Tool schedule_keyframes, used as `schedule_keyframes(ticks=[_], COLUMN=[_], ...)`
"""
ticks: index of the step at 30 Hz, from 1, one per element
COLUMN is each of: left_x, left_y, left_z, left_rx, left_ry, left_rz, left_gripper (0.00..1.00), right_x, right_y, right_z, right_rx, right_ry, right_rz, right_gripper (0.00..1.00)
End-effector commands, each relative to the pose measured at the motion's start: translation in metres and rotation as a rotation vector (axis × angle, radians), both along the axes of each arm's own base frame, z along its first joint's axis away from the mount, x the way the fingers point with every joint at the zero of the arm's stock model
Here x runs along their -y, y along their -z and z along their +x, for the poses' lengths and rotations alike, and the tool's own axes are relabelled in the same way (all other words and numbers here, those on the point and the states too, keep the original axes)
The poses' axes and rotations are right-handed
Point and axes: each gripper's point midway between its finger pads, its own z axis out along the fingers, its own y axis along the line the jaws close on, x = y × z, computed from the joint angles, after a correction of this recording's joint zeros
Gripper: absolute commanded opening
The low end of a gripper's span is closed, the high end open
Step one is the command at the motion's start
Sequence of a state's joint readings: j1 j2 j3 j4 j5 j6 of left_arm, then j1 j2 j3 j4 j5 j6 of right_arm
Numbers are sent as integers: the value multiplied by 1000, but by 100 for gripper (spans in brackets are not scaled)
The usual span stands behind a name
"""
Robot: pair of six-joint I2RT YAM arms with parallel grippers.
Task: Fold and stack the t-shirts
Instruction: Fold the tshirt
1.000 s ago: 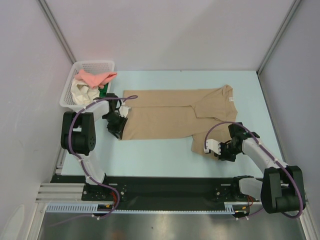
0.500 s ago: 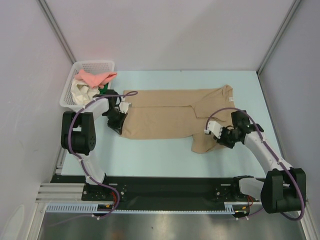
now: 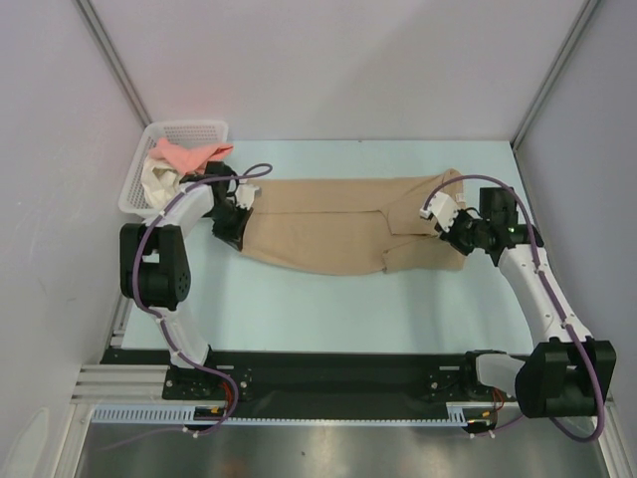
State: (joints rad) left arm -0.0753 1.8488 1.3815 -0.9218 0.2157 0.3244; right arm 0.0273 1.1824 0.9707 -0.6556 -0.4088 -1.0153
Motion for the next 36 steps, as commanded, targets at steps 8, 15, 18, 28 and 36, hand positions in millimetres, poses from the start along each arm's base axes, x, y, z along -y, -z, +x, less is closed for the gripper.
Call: schedule_keyframes(ticks=[8,15,18,28,36], left_x=[4,3,2,-5,-10], left_y=[-31,-41,-42,-40,-33], left_z=[19,33,43,77,120], left_rx=[76,107,119,155,195], left_ry=[25,11,11,4,-15], left_rz=[-24,-19,-7,41,76], left_gripper=[0,0,0,0,0], right_x=[0,12,13,13,15], right_y=[-51,-72,-77,-83,-73], right_z=[50,81,94,141,181], right_rx=[155,230,248,290,312], right_ry=[32,65,66,56,77], right_rz=[53,66,71,85,90], right_gripper=[0,0,0,0,0])
